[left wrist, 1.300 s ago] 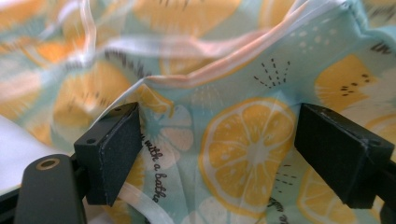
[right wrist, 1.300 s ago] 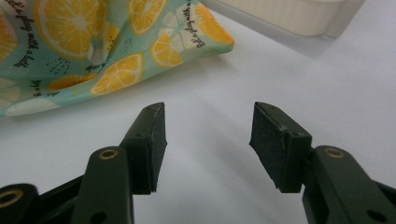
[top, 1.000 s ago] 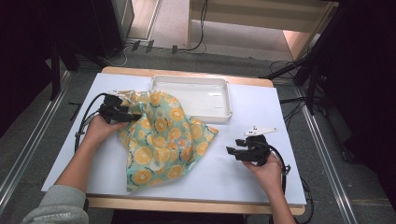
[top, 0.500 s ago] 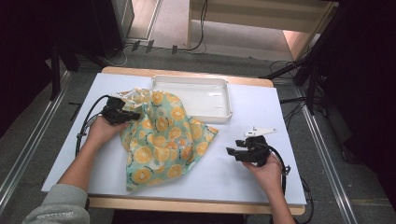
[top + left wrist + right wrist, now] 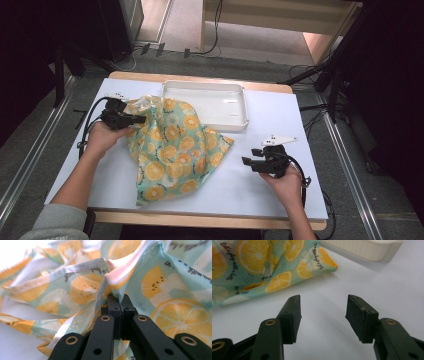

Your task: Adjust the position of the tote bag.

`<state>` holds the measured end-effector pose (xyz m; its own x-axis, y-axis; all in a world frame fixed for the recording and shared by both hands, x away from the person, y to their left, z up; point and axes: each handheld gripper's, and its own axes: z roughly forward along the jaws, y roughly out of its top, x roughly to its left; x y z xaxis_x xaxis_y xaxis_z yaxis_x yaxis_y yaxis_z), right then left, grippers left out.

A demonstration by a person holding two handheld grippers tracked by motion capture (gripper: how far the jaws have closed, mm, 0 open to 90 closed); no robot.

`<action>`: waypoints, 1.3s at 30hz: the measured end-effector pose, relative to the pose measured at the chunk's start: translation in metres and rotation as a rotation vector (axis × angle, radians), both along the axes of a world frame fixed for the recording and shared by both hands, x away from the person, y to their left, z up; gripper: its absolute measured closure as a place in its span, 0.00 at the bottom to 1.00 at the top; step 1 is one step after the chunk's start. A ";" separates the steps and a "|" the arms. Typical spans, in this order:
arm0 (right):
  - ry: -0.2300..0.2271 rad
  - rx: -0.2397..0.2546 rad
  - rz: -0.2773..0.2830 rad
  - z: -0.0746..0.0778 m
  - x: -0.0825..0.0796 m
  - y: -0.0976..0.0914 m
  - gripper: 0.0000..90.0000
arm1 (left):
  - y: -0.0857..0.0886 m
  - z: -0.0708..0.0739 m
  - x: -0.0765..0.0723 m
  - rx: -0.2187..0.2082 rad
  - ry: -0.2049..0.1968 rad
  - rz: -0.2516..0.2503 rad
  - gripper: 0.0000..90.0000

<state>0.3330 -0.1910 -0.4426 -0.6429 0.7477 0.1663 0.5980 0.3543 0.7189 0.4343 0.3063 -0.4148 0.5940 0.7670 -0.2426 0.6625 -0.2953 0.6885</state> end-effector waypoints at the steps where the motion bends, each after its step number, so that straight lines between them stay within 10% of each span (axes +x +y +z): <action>1: 0.000 0.004 0.001 0.001 0.000 0.001 0.52 | 0.000 0.004 -0.003 -0.008 -0.003 -0.009 1.00; 24: -0.023 0.071 0.039 0.047 0.018 0.017 0.58 | -0.036 0.055 -0.058 -0.091 -0.065 -0.119 1.00; 39: -0.020 0.051 0.045 0.044 0.019 0.021 0.57 | -0.088 0.064 -0.088 -0.073 -0.104 -0.235 1.00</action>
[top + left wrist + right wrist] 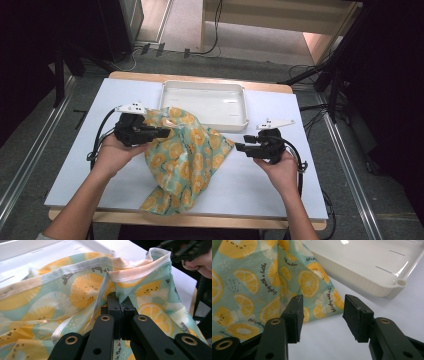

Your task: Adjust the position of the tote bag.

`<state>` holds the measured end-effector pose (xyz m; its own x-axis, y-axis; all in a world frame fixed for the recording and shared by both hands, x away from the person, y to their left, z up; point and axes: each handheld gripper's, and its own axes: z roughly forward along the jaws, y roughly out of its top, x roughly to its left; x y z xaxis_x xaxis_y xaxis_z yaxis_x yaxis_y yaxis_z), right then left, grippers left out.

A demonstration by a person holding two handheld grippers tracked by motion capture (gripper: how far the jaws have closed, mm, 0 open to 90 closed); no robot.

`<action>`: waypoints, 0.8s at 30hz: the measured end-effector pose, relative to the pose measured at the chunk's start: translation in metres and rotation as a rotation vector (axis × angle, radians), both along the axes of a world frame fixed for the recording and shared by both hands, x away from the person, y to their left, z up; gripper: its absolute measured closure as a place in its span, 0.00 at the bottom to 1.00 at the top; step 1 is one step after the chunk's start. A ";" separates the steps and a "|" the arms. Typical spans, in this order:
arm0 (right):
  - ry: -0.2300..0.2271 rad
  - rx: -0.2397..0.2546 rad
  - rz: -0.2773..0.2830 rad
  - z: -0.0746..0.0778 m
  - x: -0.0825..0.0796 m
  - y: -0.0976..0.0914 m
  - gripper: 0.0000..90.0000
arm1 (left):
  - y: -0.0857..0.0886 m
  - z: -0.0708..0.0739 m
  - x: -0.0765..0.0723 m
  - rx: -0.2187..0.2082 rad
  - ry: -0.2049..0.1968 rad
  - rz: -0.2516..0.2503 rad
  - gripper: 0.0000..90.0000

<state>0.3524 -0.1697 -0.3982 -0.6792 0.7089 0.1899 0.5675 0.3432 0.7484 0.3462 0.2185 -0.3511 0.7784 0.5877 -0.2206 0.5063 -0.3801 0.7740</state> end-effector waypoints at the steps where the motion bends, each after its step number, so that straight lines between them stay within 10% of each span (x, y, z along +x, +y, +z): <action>1: 0.003 -0.003 0.000 -0.001 0.000 0.000 0.57 | -0.006 0.000 -0.003 -0.004 -0.002 -0.014 1.00; 24: 0.011 -0.012 -0.009 -0.013 -0.002 -0.001 0.56 | -0.061 -0.030 -0.034 -0.011 0.031 -0.138 1.00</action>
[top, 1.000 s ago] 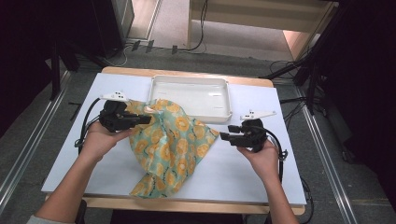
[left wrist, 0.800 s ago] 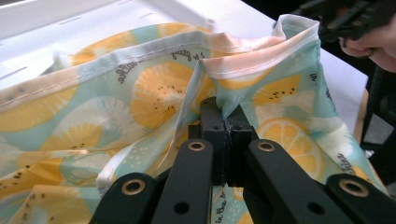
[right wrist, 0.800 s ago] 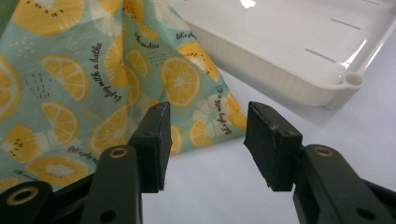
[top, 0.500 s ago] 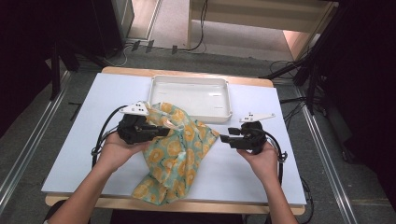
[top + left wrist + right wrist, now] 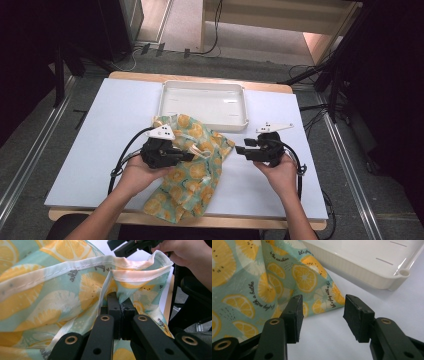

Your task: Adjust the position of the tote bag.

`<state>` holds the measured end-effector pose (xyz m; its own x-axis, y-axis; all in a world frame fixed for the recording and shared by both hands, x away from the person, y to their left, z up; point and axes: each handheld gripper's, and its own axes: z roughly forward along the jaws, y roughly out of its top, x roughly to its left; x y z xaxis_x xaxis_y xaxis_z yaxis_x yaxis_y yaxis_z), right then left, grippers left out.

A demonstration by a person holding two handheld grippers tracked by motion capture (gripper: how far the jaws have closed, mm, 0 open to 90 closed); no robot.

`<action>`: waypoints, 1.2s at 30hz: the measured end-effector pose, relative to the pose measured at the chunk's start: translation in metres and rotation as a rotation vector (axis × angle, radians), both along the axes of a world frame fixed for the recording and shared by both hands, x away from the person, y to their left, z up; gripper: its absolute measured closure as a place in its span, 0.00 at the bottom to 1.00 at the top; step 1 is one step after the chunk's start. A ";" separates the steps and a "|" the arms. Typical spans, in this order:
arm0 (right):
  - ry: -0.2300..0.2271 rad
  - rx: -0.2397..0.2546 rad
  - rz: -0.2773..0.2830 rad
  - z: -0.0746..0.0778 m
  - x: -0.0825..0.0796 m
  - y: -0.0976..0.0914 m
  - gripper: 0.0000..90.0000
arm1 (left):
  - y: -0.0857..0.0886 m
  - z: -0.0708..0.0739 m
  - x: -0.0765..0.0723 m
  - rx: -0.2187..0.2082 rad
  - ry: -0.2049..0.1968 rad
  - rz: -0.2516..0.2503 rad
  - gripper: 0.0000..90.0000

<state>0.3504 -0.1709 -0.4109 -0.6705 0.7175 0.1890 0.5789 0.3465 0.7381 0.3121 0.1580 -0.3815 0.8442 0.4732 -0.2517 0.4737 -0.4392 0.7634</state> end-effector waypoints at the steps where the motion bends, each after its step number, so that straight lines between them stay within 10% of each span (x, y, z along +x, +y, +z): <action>1: 0.003 0.000 -0.004 0.000 0.000 0.000 0.56 | -0.002 -0.001 -0.001 0.004 0.005 -0.004 1.00; 25: -0.007 0.005 -0.012 -0.002 -0.004 -0.004 0.56 | -0.058 -0.019 -0.035 0.002 0.017 -0.169 1.00; 36: -0.006 0.008 -0.014 -0.004 -0.005 -0.005 0.56 | -0.066 -0.048 -0.033 0.080 0.044 -0.171 1.00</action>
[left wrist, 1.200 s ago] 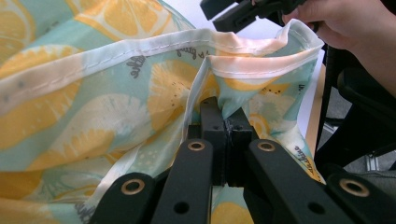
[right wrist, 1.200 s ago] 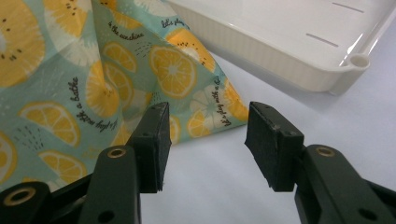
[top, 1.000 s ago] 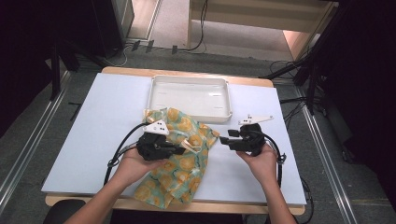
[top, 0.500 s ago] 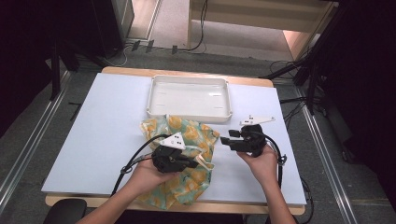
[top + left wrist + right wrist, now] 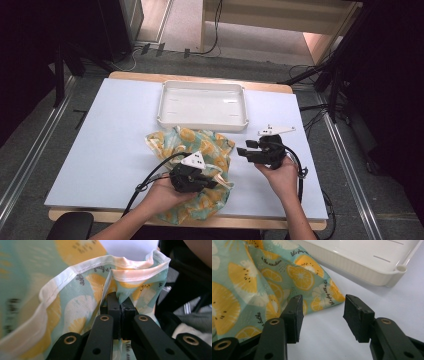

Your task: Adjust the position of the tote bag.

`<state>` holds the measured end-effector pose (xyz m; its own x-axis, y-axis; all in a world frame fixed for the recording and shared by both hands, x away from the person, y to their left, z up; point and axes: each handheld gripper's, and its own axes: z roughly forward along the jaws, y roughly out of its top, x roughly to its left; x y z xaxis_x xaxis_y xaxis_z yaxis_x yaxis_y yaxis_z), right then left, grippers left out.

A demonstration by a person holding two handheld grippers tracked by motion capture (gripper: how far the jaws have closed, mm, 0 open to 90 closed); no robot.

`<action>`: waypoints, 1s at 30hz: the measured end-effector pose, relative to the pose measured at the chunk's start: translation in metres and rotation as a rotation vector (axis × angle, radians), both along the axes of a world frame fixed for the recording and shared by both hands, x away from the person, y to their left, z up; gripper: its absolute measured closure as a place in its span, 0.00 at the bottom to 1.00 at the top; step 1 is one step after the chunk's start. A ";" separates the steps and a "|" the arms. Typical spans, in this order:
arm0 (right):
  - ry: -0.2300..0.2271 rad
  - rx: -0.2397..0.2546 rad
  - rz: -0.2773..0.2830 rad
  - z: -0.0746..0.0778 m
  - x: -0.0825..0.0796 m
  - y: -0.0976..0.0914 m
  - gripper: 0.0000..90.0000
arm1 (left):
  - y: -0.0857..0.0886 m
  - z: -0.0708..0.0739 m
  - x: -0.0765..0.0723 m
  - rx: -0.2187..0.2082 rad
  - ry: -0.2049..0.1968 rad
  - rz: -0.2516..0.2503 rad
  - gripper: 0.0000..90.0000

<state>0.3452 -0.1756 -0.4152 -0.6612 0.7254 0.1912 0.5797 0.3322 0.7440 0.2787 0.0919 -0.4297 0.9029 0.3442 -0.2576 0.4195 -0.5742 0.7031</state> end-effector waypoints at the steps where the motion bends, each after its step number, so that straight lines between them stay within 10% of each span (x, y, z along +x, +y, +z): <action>1: -0.001 0.001 -0.003 0.000 0.000 0.000 0.56 | -0.001 -0.003 -0.001 0.010 0.005 -0.011 0.99; 5: -0.001 0.003 -0.003 0.000 -0.001 -0.002 0.56 | 0.003 -0.010 0.004 0.007 0.054 -0.017 0.95; 18: -0.010 0.003 0.013 0.003 -0.004 0.000 0.57 | 0.021 0.031 -0.003 -0.036 0.032 -0.022 0.55; 30: -0.020 0.019 0.052 0.018 -0.012 0.008 0.62 | 0.051 0.051 -0.001 -0.053 0.023 0.044 0.54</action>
<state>0.3333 -0.1673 -0.3977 -0.7017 0.6865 0.1906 0.5467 0.3472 0.7620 0.2777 0.1425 -0.3785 0.8807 0.3685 -0.2975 0.4601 -0.5169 0.7219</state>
